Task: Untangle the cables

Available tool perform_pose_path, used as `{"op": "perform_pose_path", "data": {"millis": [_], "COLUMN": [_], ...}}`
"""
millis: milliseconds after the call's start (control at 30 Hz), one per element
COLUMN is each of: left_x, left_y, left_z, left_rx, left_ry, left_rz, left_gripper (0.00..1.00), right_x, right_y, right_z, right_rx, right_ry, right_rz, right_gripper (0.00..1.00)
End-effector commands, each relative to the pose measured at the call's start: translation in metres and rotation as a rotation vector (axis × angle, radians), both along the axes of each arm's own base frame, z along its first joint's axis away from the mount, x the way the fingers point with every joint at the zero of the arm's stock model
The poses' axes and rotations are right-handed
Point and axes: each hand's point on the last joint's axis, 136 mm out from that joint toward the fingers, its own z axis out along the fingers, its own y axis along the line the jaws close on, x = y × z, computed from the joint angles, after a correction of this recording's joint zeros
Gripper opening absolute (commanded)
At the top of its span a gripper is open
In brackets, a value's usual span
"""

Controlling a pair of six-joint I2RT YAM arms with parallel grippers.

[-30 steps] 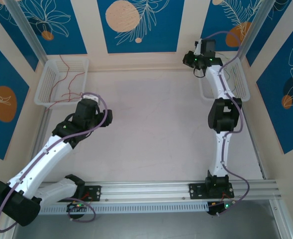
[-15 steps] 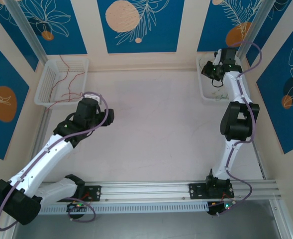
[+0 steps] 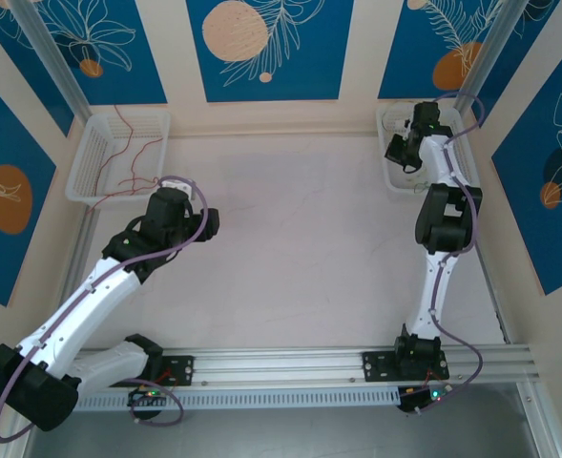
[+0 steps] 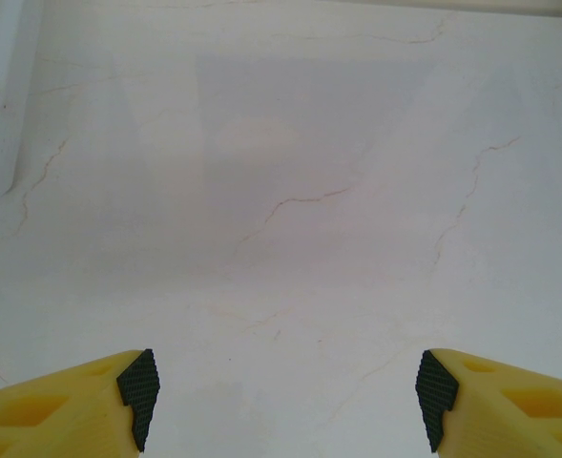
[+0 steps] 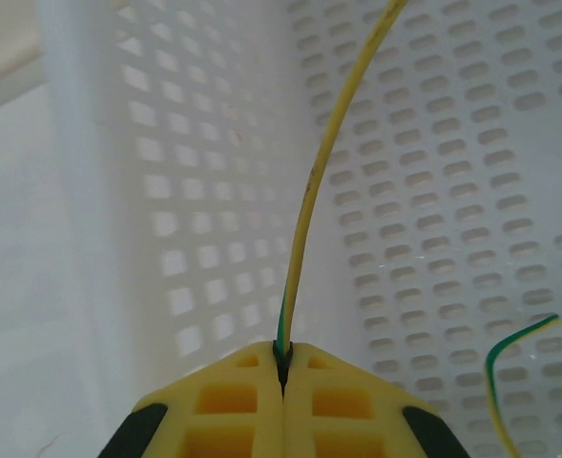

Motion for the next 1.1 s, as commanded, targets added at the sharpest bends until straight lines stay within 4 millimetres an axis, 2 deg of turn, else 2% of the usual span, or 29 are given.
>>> {"op": "perform_pose_path", "data": {"millis": [0, 233, 333, 433, 567, 833, 1067], "left_x": [0.001, 0.002, 0.001, 0.0, -0.001, -0.005, -0.006], "left_y": [-0.001, 0.001, 0.002, 0.003, 0.003, 0.009, 0.01], "left_z": [0.001, 0.0, -0.002, -0.004, -0.004, 0.005, 0.007], "left_rx": [-0.021, -0.008, 0.003, -0.002, -0.002, 0.003, -0.003], "left_ry": [0.002, 0.007, 0.013, 0.013, 0.012, -0.015, -0.018], "left_rz": [0.004, 0.01, 0.013, 0.016, 0.017, 0.028, 0.035], "left_gripper": [0.74, 0.74, 0.74, 0.74, 0.74, 0.74, 0.74], "right_x": [-0.004, -0.003, -0.003, -0.003, -0.007, -0.018, -0.052], "right_y": [-0.008, -0.009, -0.01, -0.005, -0.005, 0.003, 0.023], "right_z": [-0.006, -0.002, 0.0, 0.0, 0.01, 0.068, 0.13], "right_rx": [-0.06, -0.167, -0.194, -0.191, -0.229, -0.217, -0.184], "right_ry": [0.048, 0.079, 0.096, 0.107, 0.113, 0.024, -0.065], "right_rz": [0.001, 0.006, 0.018, 0.053, 0.053, 0.044, 0.064], "right_gripper": [0.0, 0.03, 0.13, 0.29, 0.36, 0.39, 0.4]}}
